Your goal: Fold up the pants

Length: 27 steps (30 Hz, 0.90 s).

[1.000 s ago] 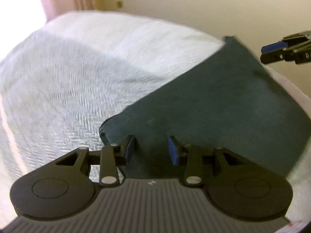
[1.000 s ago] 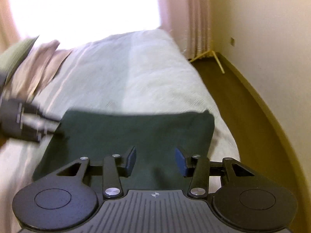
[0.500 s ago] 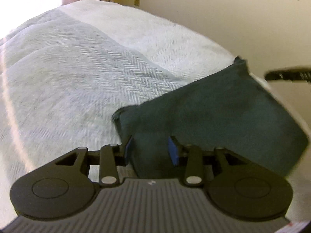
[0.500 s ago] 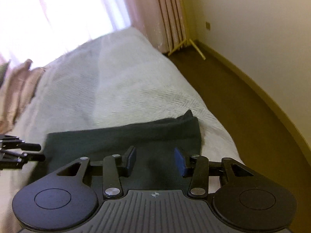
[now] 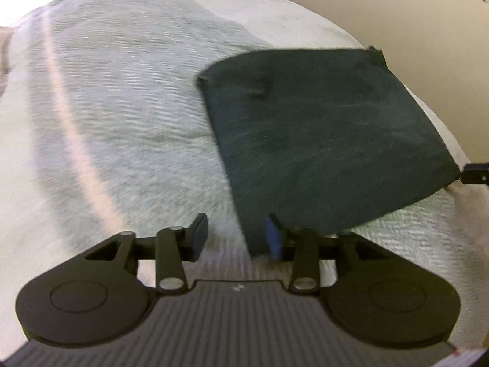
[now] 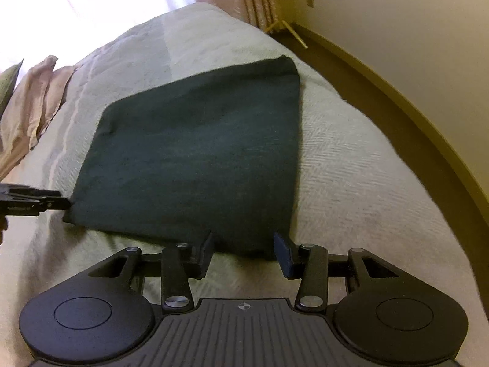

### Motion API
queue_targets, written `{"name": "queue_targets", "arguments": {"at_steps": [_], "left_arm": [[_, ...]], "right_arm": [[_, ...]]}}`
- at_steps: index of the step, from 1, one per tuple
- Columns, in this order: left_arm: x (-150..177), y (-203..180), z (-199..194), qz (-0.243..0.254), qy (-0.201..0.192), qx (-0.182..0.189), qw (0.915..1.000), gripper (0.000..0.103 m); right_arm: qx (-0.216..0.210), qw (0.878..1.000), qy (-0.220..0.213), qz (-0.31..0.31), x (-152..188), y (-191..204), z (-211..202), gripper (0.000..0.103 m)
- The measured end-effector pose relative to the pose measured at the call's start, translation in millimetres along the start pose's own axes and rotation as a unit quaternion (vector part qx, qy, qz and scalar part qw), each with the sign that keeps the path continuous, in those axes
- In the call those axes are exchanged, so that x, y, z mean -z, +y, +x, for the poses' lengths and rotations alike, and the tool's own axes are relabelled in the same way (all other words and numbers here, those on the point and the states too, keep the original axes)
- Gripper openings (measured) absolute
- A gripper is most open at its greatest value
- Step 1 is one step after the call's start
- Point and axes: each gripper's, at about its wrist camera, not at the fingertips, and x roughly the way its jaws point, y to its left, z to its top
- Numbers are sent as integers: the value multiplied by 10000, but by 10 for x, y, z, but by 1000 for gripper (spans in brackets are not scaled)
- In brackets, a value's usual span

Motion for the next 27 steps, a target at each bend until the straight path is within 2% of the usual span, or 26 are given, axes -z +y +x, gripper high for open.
{"name": "queue_targets", "arguments": {"at_steps": [2,4,6,7,8,14,17,27], "left_arm": [[54,1,-258,-240,34,-129,9996,35],[101,-28,-540,-482,128,-399,9980,47],[145,-76,-776,-749,164,-588,9953,65],[172,-100,-917,-869,142,-579,9944,71],[199,-141,-1033,-942,124,-598,9937,80],[313,-400,-1690,-1039,-152,-596,9927,102],[401,-505,-1986,-959,-296,-618,9930,102],[866,-767,-2684,-673,-424,-425,9959,102]], "right_arm": [[58,10000,31,51,-3,104,-173,61],[210,9997,41,79,14,236,-363,72],[202,9997,42,143,25,366,-497,73],[209,9996,81,163,27,435,-572,74],[246,9994,137,179,-27,540,-576,74],[436,9978,218,452,8,887,-986,74],[468,9975,159,500,129,1081,-1257,74],[641,9963,-151,546,591,1731,-2082,74]]}}
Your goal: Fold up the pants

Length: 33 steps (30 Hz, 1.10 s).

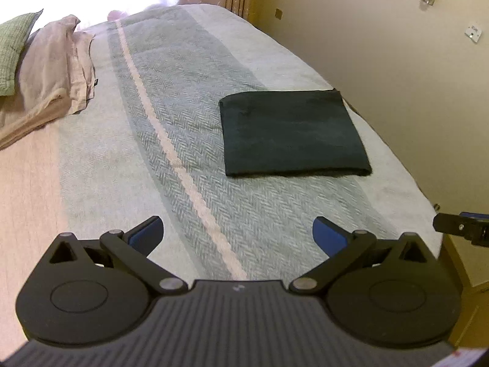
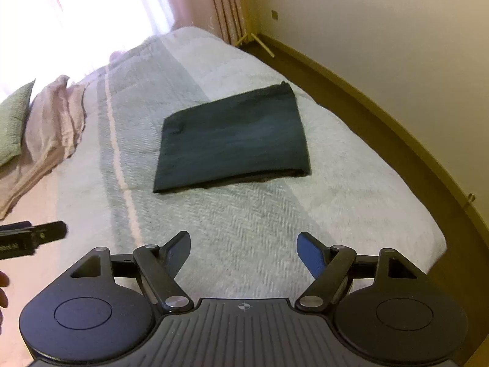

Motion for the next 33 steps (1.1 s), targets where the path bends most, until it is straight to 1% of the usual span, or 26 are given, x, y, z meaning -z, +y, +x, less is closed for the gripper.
{"name": "queue_targets", "arguments": {"at_steps": [3,7,11,14,19,27,30,33], "left_arm": [[93,-56,-167,11,7,121,9999,102],[167,-144,-364,1,-144,16,9999,102],[194,-248,-488,-4,-259,-98,9996,102],[179,-346,-538,-90,-312,-152,9994,102],[188,-515,-608,-136,-390,-119,9991,102],[223,-758,-694,14,-481,-56,9988,102],[256,-834,-697,96,-462,-39,9989,102],[289,-870,-671,77,-415,41,9991,102]], "right_arm": [[-22,10000,-87,-15,132,115,-202,74],[-90,9997,-138,-182,203,214,-362,74],[-166,9988,-248,-392,171,232,-449,74],[-193,9981,-285,-520,104,181,-495,74],[-118,9965,-369,-743,44,72,-582,74],[-205,9969,-382,-654,26,-121,-632,74],[-218,9972,-395,-594,50,-162,-649,74],[-189,9976,-394,-532,69,-207,-661,74]]}}
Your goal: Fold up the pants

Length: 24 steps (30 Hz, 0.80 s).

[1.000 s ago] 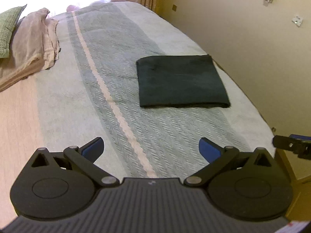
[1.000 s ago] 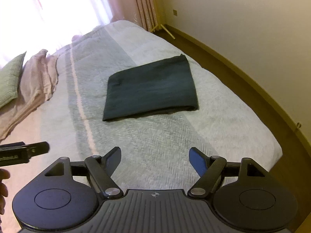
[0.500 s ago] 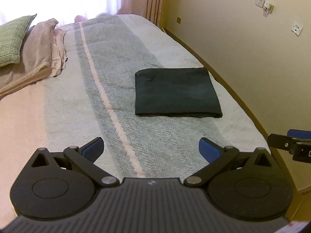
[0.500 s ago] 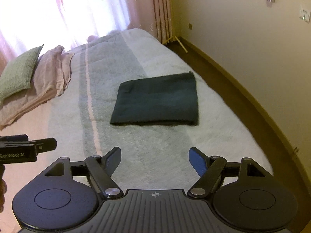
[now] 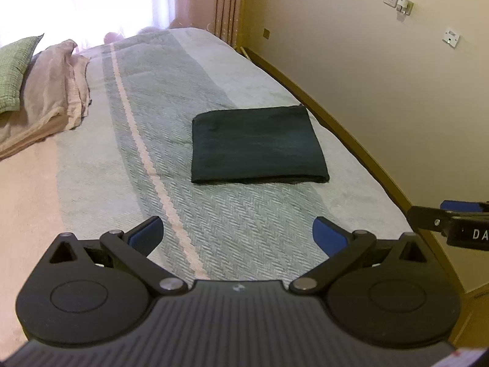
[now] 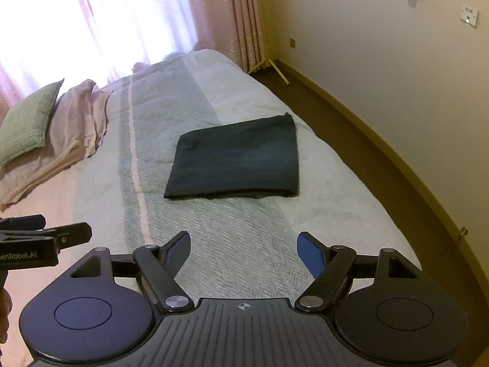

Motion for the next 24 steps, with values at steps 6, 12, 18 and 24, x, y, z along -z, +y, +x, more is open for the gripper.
{"name": "queue_targets", "arguments": {"at_steps": [6,12,18,24], "left_arm": [[30,-61,28,52,29,5,10000,102],[27,-48,20,19,-6,-64,10000,102],[27,-42,19,22,-6,-106,9999,102],[-1,-41,23,2,-10,-129,9999,102]], "right_arm": [[72,10000,30,34,20,-33,-17,74],[29,10000,9,3,6,-27,-31,74],[13,10000,14,-23,-10,-26,-17,74],[-36,10000,46,-53,-37,-10,-1,74]]}}
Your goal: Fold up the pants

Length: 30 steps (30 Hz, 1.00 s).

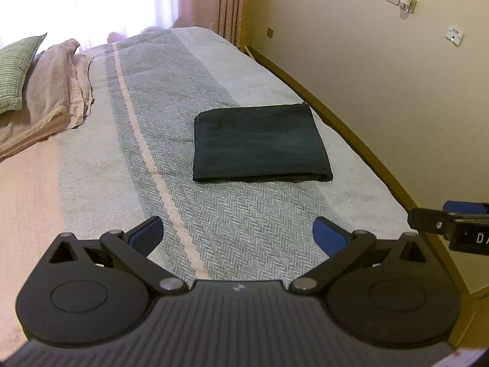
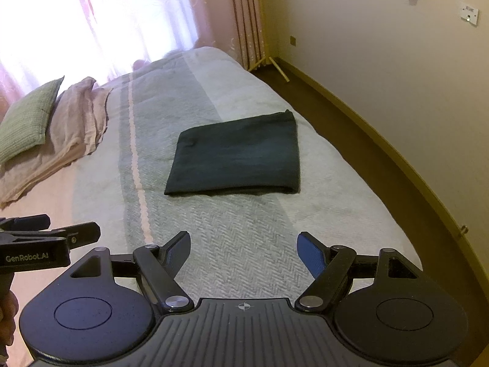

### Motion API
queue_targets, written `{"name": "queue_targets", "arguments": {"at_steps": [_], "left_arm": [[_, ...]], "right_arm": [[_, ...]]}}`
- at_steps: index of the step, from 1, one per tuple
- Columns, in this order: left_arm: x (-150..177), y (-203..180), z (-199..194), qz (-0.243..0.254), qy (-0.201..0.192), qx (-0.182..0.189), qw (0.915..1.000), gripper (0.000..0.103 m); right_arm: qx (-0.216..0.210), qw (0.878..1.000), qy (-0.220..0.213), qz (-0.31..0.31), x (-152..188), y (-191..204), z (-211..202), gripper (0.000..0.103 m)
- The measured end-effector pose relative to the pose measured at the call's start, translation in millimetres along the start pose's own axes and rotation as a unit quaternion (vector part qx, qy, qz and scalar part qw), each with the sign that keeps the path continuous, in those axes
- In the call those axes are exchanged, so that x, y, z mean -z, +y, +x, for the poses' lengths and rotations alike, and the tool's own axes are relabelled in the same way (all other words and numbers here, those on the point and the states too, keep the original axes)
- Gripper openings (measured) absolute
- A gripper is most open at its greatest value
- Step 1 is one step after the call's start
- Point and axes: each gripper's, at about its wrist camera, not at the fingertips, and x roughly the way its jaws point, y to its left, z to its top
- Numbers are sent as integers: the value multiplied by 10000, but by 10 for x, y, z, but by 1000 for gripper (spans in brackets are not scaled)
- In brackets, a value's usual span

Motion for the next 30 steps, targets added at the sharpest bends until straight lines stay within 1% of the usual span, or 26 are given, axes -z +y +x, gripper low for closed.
{"name": "queue_targets", "arguments": {"at_steps": [25,30], "left_arm": [[-7,-86,3,-11,-46,-87,10000,102],[-4,-110,-9,27,-137,-126,9998,102]], "right_arm": [[-77,9999,32,-133,-2,4,29,74],[-91,9998,52,-160,7,-16,34,74]]}}
